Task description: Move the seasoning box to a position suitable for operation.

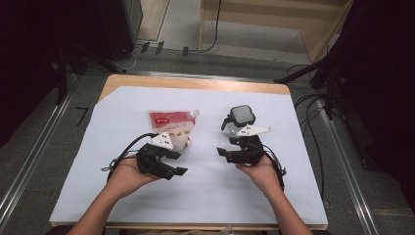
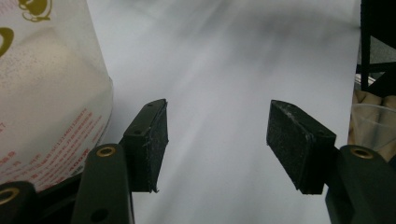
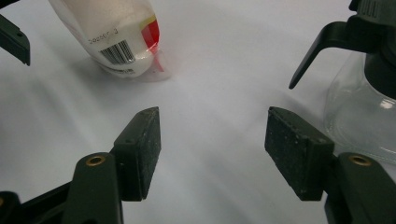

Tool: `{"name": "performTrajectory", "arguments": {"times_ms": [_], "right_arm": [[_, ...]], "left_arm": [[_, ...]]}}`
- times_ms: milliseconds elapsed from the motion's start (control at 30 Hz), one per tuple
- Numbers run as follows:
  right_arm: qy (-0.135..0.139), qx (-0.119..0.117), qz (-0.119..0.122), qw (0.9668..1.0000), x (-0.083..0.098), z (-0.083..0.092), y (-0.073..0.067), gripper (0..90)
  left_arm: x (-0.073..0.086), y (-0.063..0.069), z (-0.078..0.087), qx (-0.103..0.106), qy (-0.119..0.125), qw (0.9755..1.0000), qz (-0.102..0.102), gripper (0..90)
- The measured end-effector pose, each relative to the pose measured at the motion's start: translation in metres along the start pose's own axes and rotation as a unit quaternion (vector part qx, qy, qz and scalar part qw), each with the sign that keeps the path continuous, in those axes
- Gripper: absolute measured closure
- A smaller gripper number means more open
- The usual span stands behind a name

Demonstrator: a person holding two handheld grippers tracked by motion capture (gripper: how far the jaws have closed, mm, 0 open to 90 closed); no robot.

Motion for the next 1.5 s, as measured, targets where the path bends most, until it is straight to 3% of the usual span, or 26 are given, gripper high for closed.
{"name": "performTrajectory", "arguments": {"times_ms": [467,800,1000,1133,1200,1300,1500], "right_arm": [[0.013,0.021,-0.014,0.9996,0.0,0.008,0.013,32.8],[0.019,0.05,-0.047,0.9974,0.003,0.017,0.031,32.8],[0.027,0.084,-0.078,0.9931,0.005,0.018,0.044,22.4],[0.029,0.102,-0.088,0.9904,0.005,0.014,0.049,12.8],[0.031,0.104,-0.089,0.9902,0.004,0.013,0.051,12.7],[0.039,0.12,-0.102,0.9868,0.003,0.007,0.056,4.9],[0.028,0.15,-0.105,0.9827,0.005,-0.007,0.067,3.7]], "left_arm": [[0.001,-0.004,0.007,-0.007,0.0,0.9999,0.008,39.1],[0.002,-0.005,0.009,-0.007,0.004,0.9999,0.01,38.6],[0.002,-0.006,0.009,-0.009,0.003,0.9999,0.007,38.1],[0.002,-0.006,0.009,-0.009,0.005,0.9999,0.007,38.0],[0.002,-0.005,0.008,-0.009,0.007,0.9999,0.01,38.0],[0.002,-0.005,0.007,-0.007,0.007,0.9999,0.008,38.0],[0.002,-0.005,0.006,-0.006,0.001,1.0,0.005,38.1]]}}
Point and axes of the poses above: each handheld gripper's, and its own axes: z roughly backward along the jaws, x roughly out of its underside, y roughly to its right, the point moved 1 cm from there along -z, roughly forward along the jaws, and after that the axes turned 4 degrees about -y, right-handed, at the moved point
